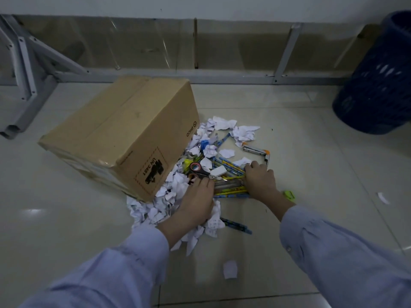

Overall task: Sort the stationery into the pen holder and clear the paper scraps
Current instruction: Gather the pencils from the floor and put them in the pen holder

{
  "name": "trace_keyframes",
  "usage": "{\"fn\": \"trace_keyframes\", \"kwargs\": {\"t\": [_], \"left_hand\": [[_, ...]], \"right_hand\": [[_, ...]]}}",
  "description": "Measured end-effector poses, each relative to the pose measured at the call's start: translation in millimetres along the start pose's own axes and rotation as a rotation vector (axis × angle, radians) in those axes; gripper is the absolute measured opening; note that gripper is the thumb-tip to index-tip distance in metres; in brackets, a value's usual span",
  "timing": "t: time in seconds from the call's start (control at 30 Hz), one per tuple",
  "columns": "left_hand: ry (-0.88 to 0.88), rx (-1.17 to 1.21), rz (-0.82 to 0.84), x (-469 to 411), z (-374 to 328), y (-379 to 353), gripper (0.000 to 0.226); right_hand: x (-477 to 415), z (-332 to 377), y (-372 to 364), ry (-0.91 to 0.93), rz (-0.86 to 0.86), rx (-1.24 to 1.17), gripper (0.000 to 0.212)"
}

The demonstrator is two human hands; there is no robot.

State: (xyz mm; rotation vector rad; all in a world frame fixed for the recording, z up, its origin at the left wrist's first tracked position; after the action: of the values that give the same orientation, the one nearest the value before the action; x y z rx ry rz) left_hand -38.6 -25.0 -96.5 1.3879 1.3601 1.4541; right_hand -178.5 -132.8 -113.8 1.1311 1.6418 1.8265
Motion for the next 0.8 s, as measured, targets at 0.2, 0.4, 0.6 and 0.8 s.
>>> {"fn": "trace_keyframes", "kwargs": {"t": [0.2, 0.4, 0.6, 0.8], "left_hand": [[-0.026, -0.082, -0.051, -8.5, -7.8, -7.4, 0.054], [-0.007, -0.152, -0.045, -14.1, -8.4, -11.4, 0.048], [-0.024, -0.106, -0.034, -16.3, -7.9, -9.8, 0.044], [0.009, -0.064, 0.022, -21.2, -1.4, -3.1, 0.032]], "right_hand": [[-8.9, -0.7, -7.1, -0.024, -0.039, -0.026, 0.038], [-11.2, 0.4, -7.1, 0.003, -0.031, -0.111, 0.037], [-6.0, -5.5, -15.3, -0.043, 0.013, -0.201, 0.041], [-4.2, -8.9, -15.6, 0.02, 0.111, -0.121, 0.04]]}}
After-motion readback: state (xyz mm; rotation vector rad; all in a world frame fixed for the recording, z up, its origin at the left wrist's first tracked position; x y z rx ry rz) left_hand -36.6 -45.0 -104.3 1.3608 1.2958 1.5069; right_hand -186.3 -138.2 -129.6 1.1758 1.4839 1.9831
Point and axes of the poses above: each hand's wrist, its own x-axis away from the middle knuckle, its own y-axis out of the back of the hand, z = x × y, the point moved 5 cm from there along -x, towards the middle knuckle, and after that the axes turned 14 degrees about y, right-handed, at the moved point
